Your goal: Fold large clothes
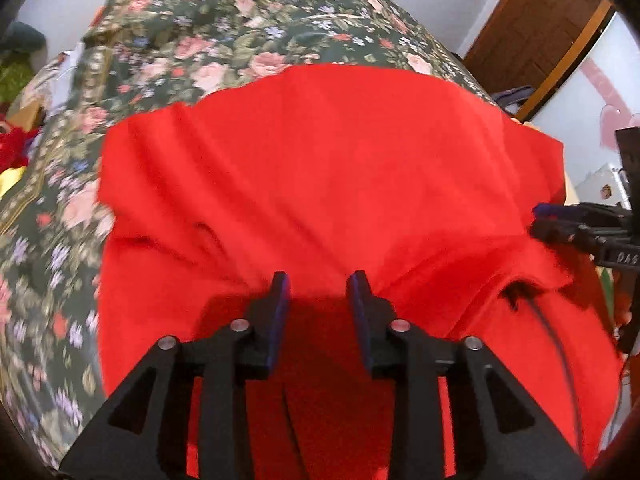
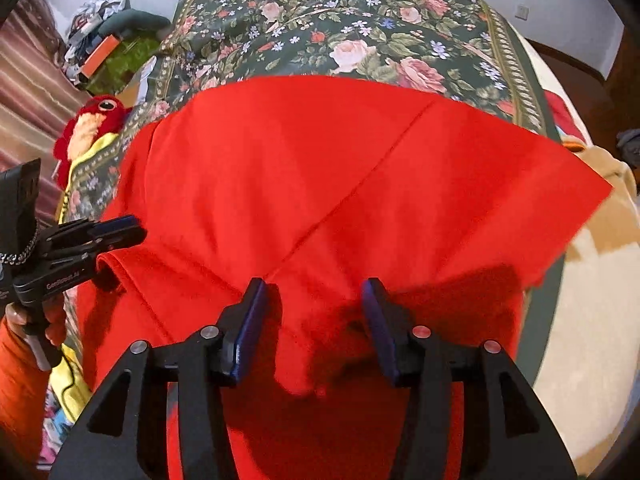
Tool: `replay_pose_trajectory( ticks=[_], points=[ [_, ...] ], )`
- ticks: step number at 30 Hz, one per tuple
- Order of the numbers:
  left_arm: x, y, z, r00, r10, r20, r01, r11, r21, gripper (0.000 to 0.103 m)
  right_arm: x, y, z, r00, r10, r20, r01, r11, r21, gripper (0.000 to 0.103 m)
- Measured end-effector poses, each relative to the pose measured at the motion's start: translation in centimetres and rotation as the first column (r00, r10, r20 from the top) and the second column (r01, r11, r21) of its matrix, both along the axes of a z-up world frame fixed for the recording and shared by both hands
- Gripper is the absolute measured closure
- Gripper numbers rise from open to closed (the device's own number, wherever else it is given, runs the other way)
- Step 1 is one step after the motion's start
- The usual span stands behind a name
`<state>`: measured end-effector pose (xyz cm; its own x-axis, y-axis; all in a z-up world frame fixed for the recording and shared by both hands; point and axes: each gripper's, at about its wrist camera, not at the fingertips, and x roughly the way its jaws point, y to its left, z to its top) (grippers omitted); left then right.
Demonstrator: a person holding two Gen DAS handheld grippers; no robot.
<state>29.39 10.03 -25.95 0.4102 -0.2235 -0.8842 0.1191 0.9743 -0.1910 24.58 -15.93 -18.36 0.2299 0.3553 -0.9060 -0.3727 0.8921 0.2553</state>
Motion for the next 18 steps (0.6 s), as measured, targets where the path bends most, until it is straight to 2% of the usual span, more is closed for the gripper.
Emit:
replay_pose_trajectory(
  ticks=[2, 4, 5, 7, 12, 18],
  points=[
    [-1.4, 0.4, 0.3, 0.999, 0.039, 0.027, -0.039, 0.999, 0.023, 0.053, -0.7, -0.4, 0.4, 1.000, -0.010, 0.014, 0.010, 1.000, 0.005, 0.050],
    [-2.5, 0.8, 0.3, 0.997, 0.078, 0.027, -0.079, 0.996, 0.036, 0.045, -1.3, -0.5, 0.7, 0.999, -0.020, 0.028, 0.020, 1.000, -0.007, 0.042],
    [-3.0, 1.1, 0.2, 0.995, 0.093, 0.025, -0.093, 0.995, 0.038, 0.044, -1.5, -0.4, 0.7, 0.999, -0.026, 0.033, 0.027, 0.999, -0.023, 0.034],
    [-4.2, 1.4, -0.1, 0.994, 0.109, 0.013, -0.109, 0.993, 0.042, 0.043, -2.2, -0.4, 0.7, 0.999, -0.029, 0.041, 0.031, 0.998, -0.050, 0.030],
    [-6.3, 2.6, -1.0, 0.989, 0.146, -0.032, -0.142, 0.985, 0.101, 0.042, -3.6, -0.8, 1.2, 0.998, -0.012, 0.064, 0.017, 0.997, -0.075, 0.030],
    [-7.7, 5.8, 0.4, 0.974, 0.224, -0.012, -0.223, 0.972, 0.071, 0.042, -3.6, -3.2, 2.3, 0.996, -0.077, 0.047, 0.079, 0.996, -0.039, 0.030]
  ],
)
